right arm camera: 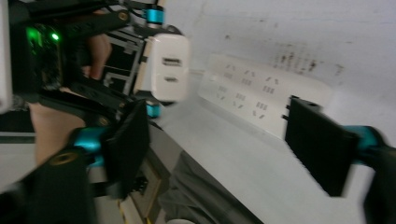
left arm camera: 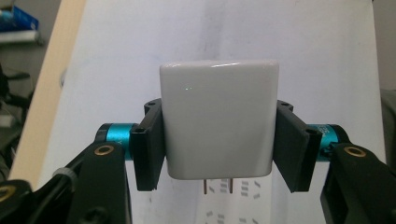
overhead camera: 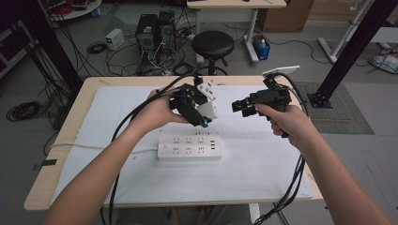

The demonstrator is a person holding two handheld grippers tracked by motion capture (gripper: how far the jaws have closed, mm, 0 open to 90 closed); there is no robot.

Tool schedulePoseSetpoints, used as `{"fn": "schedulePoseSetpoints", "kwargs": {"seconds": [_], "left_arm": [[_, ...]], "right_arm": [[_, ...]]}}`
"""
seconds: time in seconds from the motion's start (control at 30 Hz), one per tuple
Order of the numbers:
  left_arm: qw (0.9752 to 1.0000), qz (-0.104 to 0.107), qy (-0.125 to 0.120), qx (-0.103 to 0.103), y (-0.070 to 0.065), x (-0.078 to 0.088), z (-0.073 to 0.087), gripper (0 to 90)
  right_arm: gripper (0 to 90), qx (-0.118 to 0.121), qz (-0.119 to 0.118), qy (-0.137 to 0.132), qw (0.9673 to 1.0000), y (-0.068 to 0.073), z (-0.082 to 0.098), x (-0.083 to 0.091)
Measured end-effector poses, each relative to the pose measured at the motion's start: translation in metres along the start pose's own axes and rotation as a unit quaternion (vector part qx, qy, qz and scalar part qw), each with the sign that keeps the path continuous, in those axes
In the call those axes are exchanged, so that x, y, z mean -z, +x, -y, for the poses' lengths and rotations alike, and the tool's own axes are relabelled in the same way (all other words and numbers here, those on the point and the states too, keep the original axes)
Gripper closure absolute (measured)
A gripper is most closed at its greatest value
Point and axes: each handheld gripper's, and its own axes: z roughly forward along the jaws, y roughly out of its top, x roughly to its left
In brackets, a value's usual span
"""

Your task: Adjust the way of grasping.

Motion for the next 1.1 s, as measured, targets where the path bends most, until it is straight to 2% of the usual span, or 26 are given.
{"fn": "schedulePoseSetpoints", "kwargs": {"seconds": [0.07, 0.1, 0.2, 0.3, 0.4, 0.43, 0.47, 0.57, 0.6, 0.7, 0.77, 0.83, 0.87, 0.9, 0.93, 0.97, 1.0, 1.07, 1.1], "left_arm": [[0.9999, 0.001, -0.008, -0.011, -0.003, -0.004, -0.008, 42.1], [0.9998, 0.004, -0.009, -0.015, -0.005, -0.006, -0.011, 42.2], [0.9995, -0.001, -0.018, -0.024, -0.010, -0.009, -0.020, 42.2], [0.9989, 0.004, -0.029, -0.038, -0.014, -0.011, -0.026, 42.1], [0.9988, -0.001, -0.019, -0.046, -0.017, -0.013, -0.029, 42.1], [0.9988, -0.006, -0.017, -0.045, -0.017, -0.014, -0.029, 42.1], [0.9987, -0.010, -0.014, -0.048, -0.018, -0.014, -0.030, 42.0], [0.9983, -0.024, -0.006, -0.052, -0.019, -0.016, -0.030, 41.7], [0.9983, -0.026, -0.003, -0.052, -0.019, -0.017, -0.031, 40.0], [0.9976, -0.044, 0.004, -0.052, -0.019, -0.018, -0.030, 34.0], [0.9974, -0.053, 0.020, -0.045, -0.017, -0.014, -0.026, 29.3], [0.9963, -0.061, 0.041, -0.044, -0.014, -0.006, -0.017, 28.9], [0.9964, -0.058, 0.052, -0.032, -0.012, -0.001, -0.010, 26.6], [0.9963, -0.056, 0.062, -0.021, -0.009, 0.002, -0.005, 24.0], [0.9954, -0.051, 0.081, 0.002, -0.005, 0.009, 0.005, 24.0], [0.9938, -0.042, 0.102, 0.017, -0.001, 0.014, 0.013, 24.0], [0.9912, -0.033, 0.124, 0.034, 0.002, 0.018, 0.023, 24.0], [0.9838, -0.028, 0.165, 0.064, 0.009, 0.027, 0.040, 23.9], [0.9780, -0.016, 0.187, 0.091, 0.012, 0.031, 0.050, 23.2]], "right_arm": [[29.6, -0.001, -0.022, -0.005, 0.9997, -0.002, 0.001, -0.004], [33.4, -0.002, -0.034, -0.003, 0.9994, -0.002, 0.002, -0.006], [35.2, -0.010, -0.064, -0.001, 0.9979, -0.006, 0.005, -0.014], [38.4, -0.016, -0.072, 0.003, 0.9973, -0.008, 0.006, -0.020], [51.6, -0.002, -0.073, -0.001, 0.9974, -0.007, 0.007, -0.025], [57.6, 0.007, -0.066, -0.002, 0.9978, -0.006, 0.007, -0.025], [59.4, 0.020, -0.054, -0.003, 0.9983, -0.005, 0.007, -0.025], [62.0, 0.023, -0.055, -0.006, 0.9982, -0.006, 0.007, -0.025], [62.1, 0.035, -0.046, -0.008, 0.9983, -0.004, 0.007, -0.025], [62.3, 0.045, -0.034, -0.014, 0.9983, -0.003, 0.007, -0.026], [62.3, 0.055, -0.021, -0.020, 0.9981, -0.003, 0.007, -0.023], [62.3, 0.064, 0.004, -0.029, 0.9975, -0.003, 0.006, -0.014], [62.3, 0.074, 0.018, -0.027, 0.9967, -0.003, 0.005, -0.009], [62.3, 0.089, 0.040, -0.035, 0.9946, -0.002, 0.004, -0.003], [62.2, 0.102, 0.059, -0.037, 0.9923, 0.000, 0.004, 0.002], [62.3, 0.115, 0.071, -0.031, 0.9904, 0.001, 0.001, 0.010], [62.3, 0.129, 0.097, -0.029, 0.9865, 0.004, 0.000, 0.015], [62.2, 0.162, 0.156, 0.004, 0.9745, 0.011, -0.004, 0.020], [62.3, 0.178, 0.187, 0.020, 0.9659, 0.015, -0.006, 0.021]]}}
